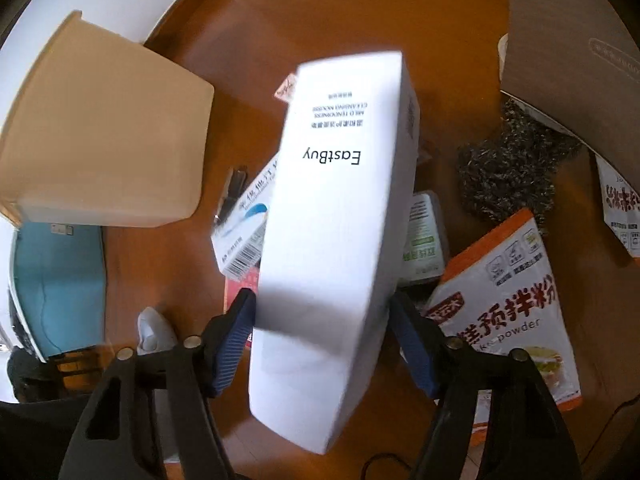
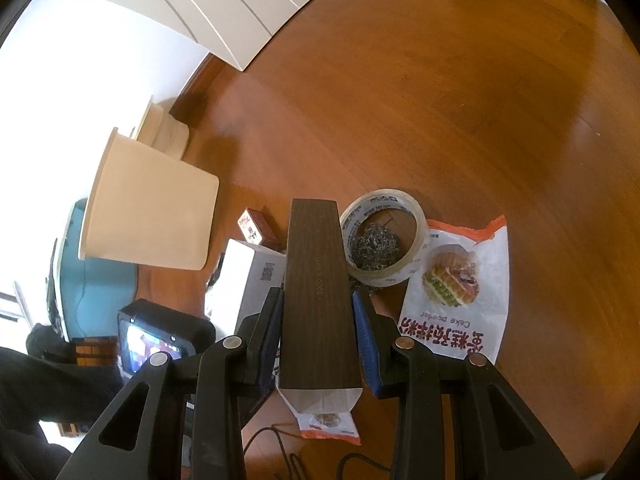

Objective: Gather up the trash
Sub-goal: 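Grasp the white EasyBuy box with the left gripper while the right holds the brown box, then carry both boxes over the beige bin and open both grippers, then lower the right gripper onto the clear tape roll rim and close it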

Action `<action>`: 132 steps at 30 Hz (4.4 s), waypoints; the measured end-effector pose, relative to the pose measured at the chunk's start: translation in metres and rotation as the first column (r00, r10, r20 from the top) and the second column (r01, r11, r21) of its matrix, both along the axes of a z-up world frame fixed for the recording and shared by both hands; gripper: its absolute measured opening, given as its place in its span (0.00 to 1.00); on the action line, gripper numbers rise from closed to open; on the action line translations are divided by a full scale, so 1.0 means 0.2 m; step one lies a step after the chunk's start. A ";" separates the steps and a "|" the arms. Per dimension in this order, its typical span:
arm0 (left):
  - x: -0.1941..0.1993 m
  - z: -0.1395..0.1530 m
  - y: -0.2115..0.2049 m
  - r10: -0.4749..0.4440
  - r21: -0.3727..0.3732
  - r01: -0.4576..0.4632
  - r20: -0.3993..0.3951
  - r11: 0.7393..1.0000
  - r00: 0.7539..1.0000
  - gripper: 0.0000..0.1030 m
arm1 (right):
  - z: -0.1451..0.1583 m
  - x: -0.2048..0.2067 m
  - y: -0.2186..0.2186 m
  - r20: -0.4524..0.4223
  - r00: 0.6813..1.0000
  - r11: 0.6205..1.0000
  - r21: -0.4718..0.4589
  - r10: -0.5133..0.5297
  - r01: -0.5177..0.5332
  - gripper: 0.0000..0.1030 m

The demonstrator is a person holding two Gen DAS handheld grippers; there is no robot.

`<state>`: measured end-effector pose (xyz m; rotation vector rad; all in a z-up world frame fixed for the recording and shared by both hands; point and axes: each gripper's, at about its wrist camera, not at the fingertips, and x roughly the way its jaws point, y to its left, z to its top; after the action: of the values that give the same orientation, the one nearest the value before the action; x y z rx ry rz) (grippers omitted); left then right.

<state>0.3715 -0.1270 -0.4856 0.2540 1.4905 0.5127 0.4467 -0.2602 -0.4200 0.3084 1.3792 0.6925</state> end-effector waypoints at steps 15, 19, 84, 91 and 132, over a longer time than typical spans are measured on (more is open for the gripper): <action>-0.19 0.64 0.36 -0.024 -0.081 0.054 0.332 0.995 0.943 0.54 | 0.19 0.01 0.11 0.039 0.999 1.000 -0.006 0.030 -0.029 0.36; -0.28 1.04 0.48 0.003 -0.074 0.036 0.466 0.997 0.885 0.54 | 0.42 0.00 0.19 0.061 0.997 0.999 -0.005 0.037 -0.037 0.36; -0.51 1.32 1.24 0.242 -0.364 -0.060 0.479 0.929 0.844 0.80 | 0.22 -0.35 0.44 -0.178 0.858 0.870 -0.215 -0.481 0.444 0.76; -0.32 1.05 0.92 0.122 -0.316 0.036 0.467 0.948 0.876 0.80 | 0.05 0.18 0.37 0.031 0.988 0.899 -0.412 -0.150 0.150 0.76; -0.15 0.50 0.71 0.013 -0.345 0.102 0.317 0.933 0.948 0.80 | -0.45 0.47 0.59 -0.112 0.993 0.885 -0.456 0.047 -0.093 0.10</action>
<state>0.3409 0.0148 -0.3865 -0.0804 1.2331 0.2219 0.5411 -0.1423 -0.5091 -0.0892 1.6082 0.3911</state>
